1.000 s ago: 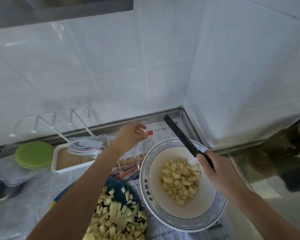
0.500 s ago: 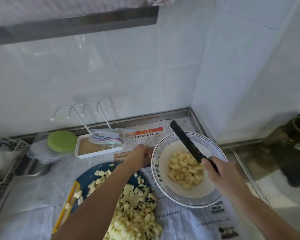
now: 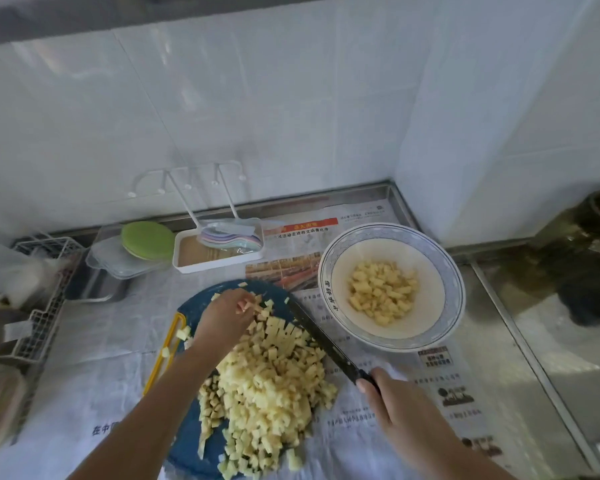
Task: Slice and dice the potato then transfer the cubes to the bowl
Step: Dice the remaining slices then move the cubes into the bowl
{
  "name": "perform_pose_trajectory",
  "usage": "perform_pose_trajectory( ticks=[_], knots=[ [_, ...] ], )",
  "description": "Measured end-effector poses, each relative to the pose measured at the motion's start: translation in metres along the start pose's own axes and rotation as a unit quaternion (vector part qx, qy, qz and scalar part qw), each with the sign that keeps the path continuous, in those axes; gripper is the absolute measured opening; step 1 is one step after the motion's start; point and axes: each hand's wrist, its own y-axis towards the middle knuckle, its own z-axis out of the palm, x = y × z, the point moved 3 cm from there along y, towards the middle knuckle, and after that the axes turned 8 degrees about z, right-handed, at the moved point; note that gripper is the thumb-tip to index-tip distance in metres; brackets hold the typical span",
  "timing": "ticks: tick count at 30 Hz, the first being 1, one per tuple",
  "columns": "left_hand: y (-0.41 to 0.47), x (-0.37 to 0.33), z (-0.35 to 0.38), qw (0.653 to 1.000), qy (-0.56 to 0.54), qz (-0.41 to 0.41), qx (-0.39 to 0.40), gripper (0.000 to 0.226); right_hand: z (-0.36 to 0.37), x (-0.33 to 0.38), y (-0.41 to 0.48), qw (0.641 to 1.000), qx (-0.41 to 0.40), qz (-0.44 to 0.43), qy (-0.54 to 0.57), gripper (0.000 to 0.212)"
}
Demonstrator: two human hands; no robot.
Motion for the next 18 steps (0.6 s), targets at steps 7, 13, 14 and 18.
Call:
perform_pose_trajectory(
  ticks=[7, 13, 14, 18],
  knots=[
    [-0.065, 0.029, 0.015, 0.991, 0.015, 0.042, -0.122, 0.048, 0.070, -0.017, -0.044, 0.981, -0.061, 0.156, 0.102, 0.025],
    [-0.119, 0.018, 0.051, 0.997, -0.027, 0.006, -0.072, 0.086, 0.130, 0.000, -0.063, 0.927, -0.140, 0.259, 0.232, 0.035],
    [-0.122, 0.019, 0.056, 0.998, -0.017, 0.006, -0.067, 0.090, 0.134, 0.005, -0.063, 0.924, -0.145, 0.264, 0.236, 0.035],
    [-0.124, 0.018, 0.062, 0.996, -0.026, 0.011, -0.082, 0.091, 0.145, 0.031, -0.063, 0.921, -0.179, 0.255, 0.232, 0.032]
  ],
)
